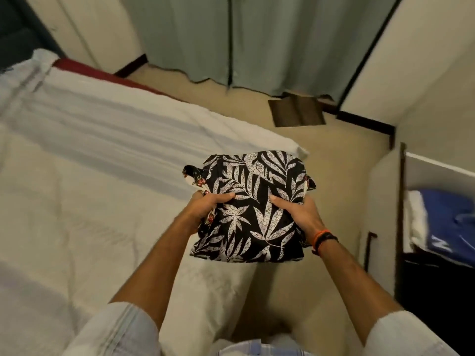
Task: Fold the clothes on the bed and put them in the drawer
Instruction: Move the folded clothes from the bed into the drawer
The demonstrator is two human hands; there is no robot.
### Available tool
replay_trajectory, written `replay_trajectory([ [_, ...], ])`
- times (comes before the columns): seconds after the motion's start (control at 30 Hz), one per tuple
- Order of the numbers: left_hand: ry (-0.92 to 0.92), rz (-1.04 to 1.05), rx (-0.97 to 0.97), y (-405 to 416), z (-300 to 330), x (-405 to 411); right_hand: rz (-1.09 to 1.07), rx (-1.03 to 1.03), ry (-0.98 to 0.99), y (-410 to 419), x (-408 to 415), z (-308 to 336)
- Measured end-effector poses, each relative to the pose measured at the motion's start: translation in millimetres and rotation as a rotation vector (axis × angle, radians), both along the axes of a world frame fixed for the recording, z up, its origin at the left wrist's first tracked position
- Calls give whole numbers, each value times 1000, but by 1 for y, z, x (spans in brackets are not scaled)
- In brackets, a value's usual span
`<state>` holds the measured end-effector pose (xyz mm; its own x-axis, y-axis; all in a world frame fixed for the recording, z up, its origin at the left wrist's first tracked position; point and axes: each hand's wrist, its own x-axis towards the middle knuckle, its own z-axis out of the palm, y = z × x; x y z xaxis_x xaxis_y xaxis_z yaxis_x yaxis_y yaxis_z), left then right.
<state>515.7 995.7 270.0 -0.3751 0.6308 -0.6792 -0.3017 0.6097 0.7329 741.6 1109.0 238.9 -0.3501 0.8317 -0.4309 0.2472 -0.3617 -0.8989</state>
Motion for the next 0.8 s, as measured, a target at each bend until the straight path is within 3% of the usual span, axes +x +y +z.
replay_trajectory([
  [0.3, 10, -499, 47, 143, -7, 196, -484, 12, 30, 30, 227, -5],
  [0.47, 39, -790, 49, 194, -6, 333, -807, -11, 22, 6, 341, -11],
  [0.8, 5, -1397, -42, 260, -43, 513, -1355, -98, 86, -56, 438, -45],
])
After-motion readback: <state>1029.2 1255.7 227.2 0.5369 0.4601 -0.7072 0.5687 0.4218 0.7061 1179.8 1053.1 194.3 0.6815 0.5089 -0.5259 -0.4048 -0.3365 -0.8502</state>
